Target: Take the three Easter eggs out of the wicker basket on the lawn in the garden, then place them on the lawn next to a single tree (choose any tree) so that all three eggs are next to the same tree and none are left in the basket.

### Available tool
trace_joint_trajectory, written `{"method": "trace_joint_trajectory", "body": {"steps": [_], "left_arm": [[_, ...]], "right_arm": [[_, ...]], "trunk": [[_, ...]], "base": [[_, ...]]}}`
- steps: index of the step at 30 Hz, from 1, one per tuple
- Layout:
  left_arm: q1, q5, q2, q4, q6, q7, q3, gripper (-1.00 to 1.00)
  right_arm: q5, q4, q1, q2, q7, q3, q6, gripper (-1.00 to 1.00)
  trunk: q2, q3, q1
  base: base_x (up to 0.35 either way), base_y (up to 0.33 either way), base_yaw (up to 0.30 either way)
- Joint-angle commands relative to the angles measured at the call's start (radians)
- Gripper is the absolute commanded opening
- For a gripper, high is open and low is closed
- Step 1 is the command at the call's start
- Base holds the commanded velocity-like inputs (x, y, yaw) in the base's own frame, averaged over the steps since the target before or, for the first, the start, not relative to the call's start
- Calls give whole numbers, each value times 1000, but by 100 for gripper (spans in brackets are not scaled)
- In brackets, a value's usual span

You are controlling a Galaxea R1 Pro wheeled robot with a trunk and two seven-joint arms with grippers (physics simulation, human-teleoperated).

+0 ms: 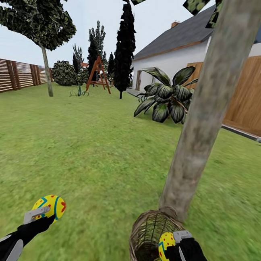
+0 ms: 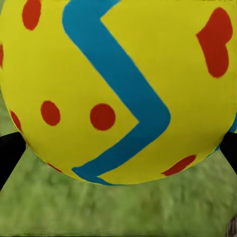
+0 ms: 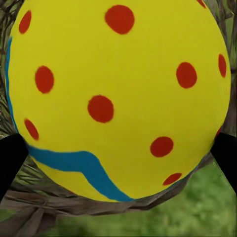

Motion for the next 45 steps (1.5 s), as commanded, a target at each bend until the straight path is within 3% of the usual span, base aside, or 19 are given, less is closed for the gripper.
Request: {"method": "trace_joint_trajectory", "body": {"steps": [1,15,24,35,45], "left_arm": [[-1,6,0,-2,7,0,1,-100],[-1,6,-2,-1,7,0,-2,-100],[-1,8,-2,-1,5,-1,0,-100],[-1,5,-3,37,2,1,-4,-100],[-1,11,-2,35,2,0,-1,-100]], "right_arm": [[11,-1,0,0,9,2,5,-100],[13,14,0,2,8,4,4,-100],[15,17,0,3,7,4,4,-100],[9,18,0,5,7,4,5,-100],[9,18,0,6,7,4,4,-100]], "trunk": [[7,2,-4],[105,46,-58],[168,74,-92],[245,109,-135],[315,140,-173]], "base": [[-96,-266,290],[-121,-265,185],[-54,-31,272],[-268,-82,12],[-22,-219,0]]}}
